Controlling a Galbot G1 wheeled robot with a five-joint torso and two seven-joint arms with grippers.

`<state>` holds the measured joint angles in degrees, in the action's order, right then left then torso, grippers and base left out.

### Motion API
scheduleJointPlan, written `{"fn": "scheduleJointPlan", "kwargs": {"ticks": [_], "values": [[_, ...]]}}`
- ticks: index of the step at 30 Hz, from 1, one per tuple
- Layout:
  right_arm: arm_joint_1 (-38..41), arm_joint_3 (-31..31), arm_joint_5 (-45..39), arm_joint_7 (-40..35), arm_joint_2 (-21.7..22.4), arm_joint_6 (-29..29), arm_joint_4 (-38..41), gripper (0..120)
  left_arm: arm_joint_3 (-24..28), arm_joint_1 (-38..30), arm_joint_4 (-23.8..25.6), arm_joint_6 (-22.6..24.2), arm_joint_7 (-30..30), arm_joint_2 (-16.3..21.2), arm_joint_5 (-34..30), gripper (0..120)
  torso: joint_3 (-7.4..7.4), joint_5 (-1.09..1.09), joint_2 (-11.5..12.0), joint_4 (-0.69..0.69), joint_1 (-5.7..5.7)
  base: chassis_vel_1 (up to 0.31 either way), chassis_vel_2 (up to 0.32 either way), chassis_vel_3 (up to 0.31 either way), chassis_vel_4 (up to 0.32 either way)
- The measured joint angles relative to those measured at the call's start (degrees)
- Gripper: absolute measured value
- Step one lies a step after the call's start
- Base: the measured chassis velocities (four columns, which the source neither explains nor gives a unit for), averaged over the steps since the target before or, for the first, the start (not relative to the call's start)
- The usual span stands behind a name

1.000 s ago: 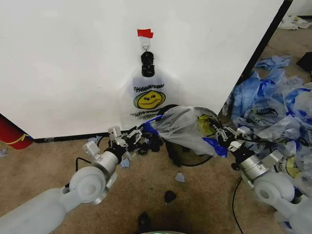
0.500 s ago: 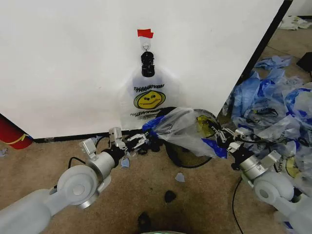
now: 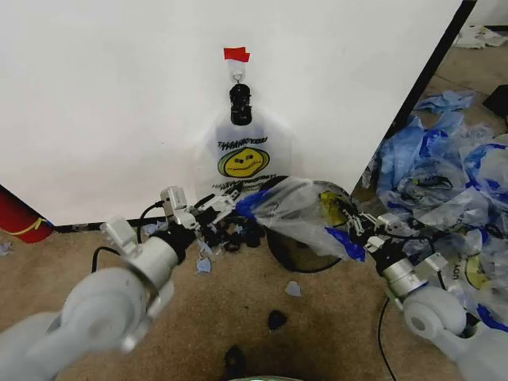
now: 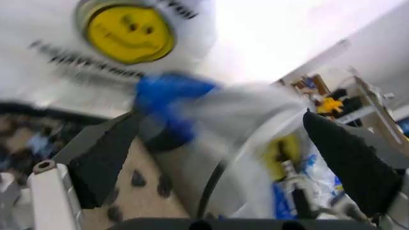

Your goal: Pick up the garbage bag from the wall and place it over the trash bin.

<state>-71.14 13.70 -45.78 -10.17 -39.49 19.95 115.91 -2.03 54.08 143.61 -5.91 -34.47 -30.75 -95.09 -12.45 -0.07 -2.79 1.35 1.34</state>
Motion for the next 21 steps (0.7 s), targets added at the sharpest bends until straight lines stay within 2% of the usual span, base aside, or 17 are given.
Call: {"fn": "scheduleJointPlan", "kwargs": {"ticks": [3, 5, 7, 10, 15, 21], "values": [[-0.05, 0.21, 3.74, -3.52, -1.55, -0.70, 0.92, 0, -0.04, 0.60, 0.12, 0.90, 0.40, 0.10, -2.07, 100, 0.00, -0.04, 0.00, -0.03, 0.00, 0.000, 0.000, 0.000, 0.000], [-0.30, 0.13, 7.89, -7.34, -3.19, -1.15, 1.39, 0, 0.63, 0.35, 0.13, 1.75, 2.18, 0.31, -3.81, 100, 0.00, 0.04, 0.00, -0.02, 0.00, 0.000, 0.000, 0.000, 0.000], [-0.38, -0.13, 9.16, -8.59, -3.70, -1.29, 1.55, 0, 1.36, -0.15, 0.13, 1.98, 3.16, 0.25, -4.15, 100, 0.00, 0.03, 0.00, 0.01, 0.00, 0.000, 0.000, 0.000, 0.000], [-0.55, -1.31, 10.94, -11.82, -5.12, -2.14, 2.27, 0, 3.94, -1.86, 0.06, 3.34, 5.27, -1.47, -5.00, 100, 0.00, 0.03, 0.00, 0.01, 0.00, 0.000, 0.000, 0.000, 0.000], [-0.45, -1.73, 11.54, -12.36, -6.63, -2.54, 2.55, 0, 7.58, -3.58, -0.05, 3.98, 6.38, -3.93, -4.63, 100, 0.00, 0.00, 0.00, 0.00, 0.00, 0.000, 0.000, 0.000, 0.000], [0.61, -2.70, 13.18, -10.61, -10.90, -1.94, 2.18, 0, 12.39, -6.83, -1.73, 3.92, 6.84, -8.08, -2.64, 100, -0.01, 0.00, 0.00, 0.01, 0.00, 0.000, 0.000, 0.000, 0.000]]}}
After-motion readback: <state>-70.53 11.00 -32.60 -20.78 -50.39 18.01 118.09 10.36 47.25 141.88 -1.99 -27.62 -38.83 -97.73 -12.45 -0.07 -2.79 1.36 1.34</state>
